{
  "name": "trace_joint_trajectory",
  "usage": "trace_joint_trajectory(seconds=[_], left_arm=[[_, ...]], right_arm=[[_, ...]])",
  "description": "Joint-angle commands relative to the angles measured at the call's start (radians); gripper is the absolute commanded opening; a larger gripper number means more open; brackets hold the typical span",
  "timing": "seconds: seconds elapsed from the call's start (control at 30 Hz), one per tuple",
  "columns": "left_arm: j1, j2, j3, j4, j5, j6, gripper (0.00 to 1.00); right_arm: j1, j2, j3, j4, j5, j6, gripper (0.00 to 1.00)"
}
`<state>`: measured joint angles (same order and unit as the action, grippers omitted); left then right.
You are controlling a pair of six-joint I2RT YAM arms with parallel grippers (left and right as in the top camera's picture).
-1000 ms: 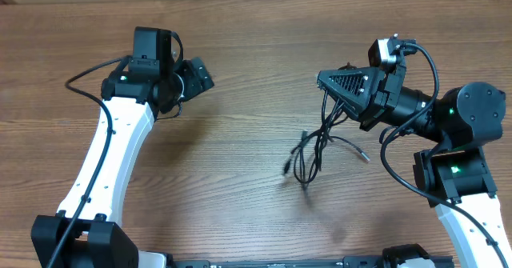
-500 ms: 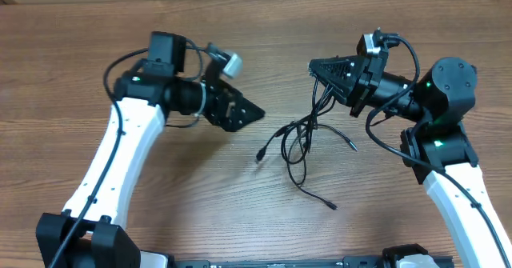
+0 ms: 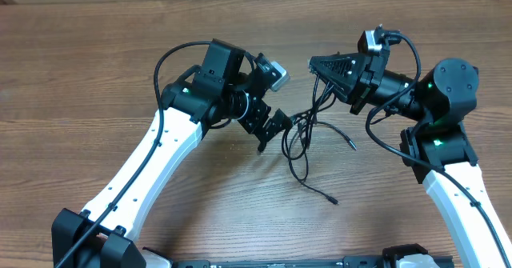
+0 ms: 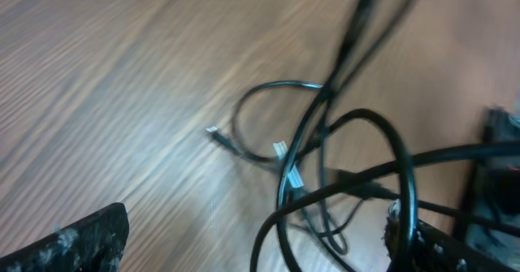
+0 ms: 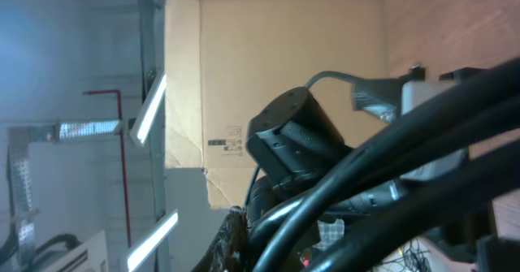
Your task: Untangle cables
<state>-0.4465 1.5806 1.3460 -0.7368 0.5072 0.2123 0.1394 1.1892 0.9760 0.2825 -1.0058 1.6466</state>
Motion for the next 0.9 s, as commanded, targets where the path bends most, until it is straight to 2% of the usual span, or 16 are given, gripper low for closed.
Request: trace_joint_trajectory(seconds=[0.0,0.23,0.4,0.47,0.6,0.8,0.87], left_arm=[[-0.006,0.009,0.005,0.013,-0.196,-0.168,1.0],[-0.006,0.009,0.005,0.078,-0.343,-0.387,1.0],[-0.006,0.009,0.005,0.158,-0.362,-0.539,1.0],[-0.006,0.009,0.005,0.176,-0.412,-0.609,1.0],[-0.006,0.019,0.005,0.163,-0.544,-0.667,1.0],[0.0,0.092,0.005,0.056,-0.756,-0.699,1.0],[0.008,0.13,0.005,0.032,-0.772,-0.726,1.0]], right_arm=[[0.005,-0.006,0.033,0.047,-0.014,0.03,0.04],[0.005,-0.006,0.033,0.05,-0.053,0.029,0.04],[0.005,-0.006,0.033,0.05,-0.082,0.029,0.04],[0.005,-0.006,0.033,0.05,-0.094,0.03,0.04],[0.005,-0.006,0.033,0.05,-0.097,0.029,0.04],[0.005,-0.006,0.033,0.05,-0.115,0.03,0.04],[0.005,-0.006,0.033,0.05,-0.118,0.03,0.04]])
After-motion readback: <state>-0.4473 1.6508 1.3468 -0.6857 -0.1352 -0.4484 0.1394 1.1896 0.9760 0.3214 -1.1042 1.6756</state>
